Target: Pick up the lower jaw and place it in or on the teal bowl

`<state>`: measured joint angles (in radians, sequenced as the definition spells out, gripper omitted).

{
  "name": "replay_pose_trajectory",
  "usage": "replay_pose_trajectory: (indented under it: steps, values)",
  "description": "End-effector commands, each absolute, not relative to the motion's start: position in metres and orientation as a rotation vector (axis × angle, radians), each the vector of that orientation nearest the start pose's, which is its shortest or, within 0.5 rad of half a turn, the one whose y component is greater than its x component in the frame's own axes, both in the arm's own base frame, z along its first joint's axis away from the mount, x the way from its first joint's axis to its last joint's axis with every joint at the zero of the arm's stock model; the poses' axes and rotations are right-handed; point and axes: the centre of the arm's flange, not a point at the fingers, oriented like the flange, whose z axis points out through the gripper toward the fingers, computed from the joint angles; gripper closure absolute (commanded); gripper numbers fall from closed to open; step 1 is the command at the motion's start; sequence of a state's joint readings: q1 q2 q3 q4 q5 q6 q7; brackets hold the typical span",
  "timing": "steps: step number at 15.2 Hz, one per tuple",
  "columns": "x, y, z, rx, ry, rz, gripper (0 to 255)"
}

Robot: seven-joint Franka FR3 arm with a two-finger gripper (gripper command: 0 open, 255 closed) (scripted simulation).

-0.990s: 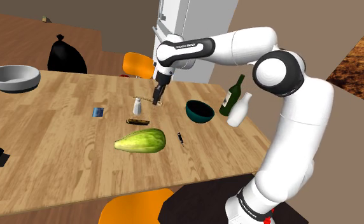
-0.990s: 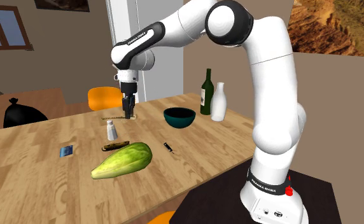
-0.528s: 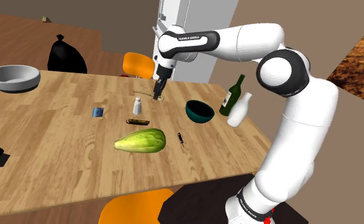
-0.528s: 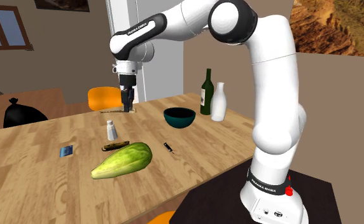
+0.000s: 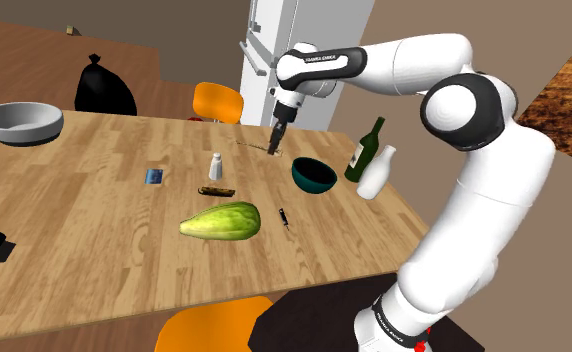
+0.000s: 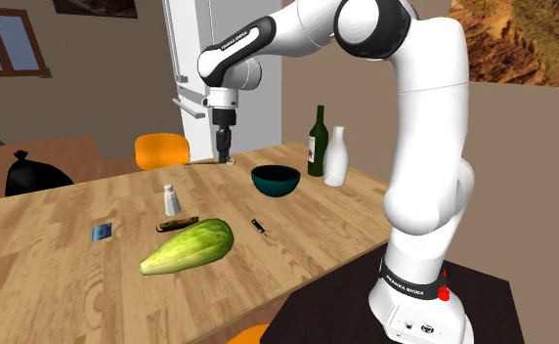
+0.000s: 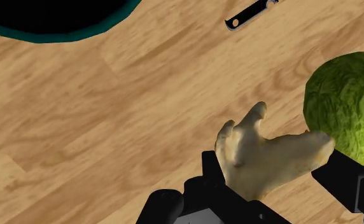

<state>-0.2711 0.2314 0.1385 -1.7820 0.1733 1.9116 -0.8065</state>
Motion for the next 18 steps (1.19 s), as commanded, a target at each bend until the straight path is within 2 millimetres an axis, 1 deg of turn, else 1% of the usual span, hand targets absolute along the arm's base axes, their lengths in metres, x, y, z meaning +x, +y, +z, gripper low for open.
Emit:
replay_pose_trajectory:
  steps: [1, 17, 18]
  values:
    - [0.597, -0.098, 0.420, -2.791, -0.874, 0.003, 255]
    - [0.516, -0.293, 0.429, -2.791, -0.874, 0.003, 255]
    - [0.509, -0.311, 0.430, -2.791, -0.874, 0.003, 255]
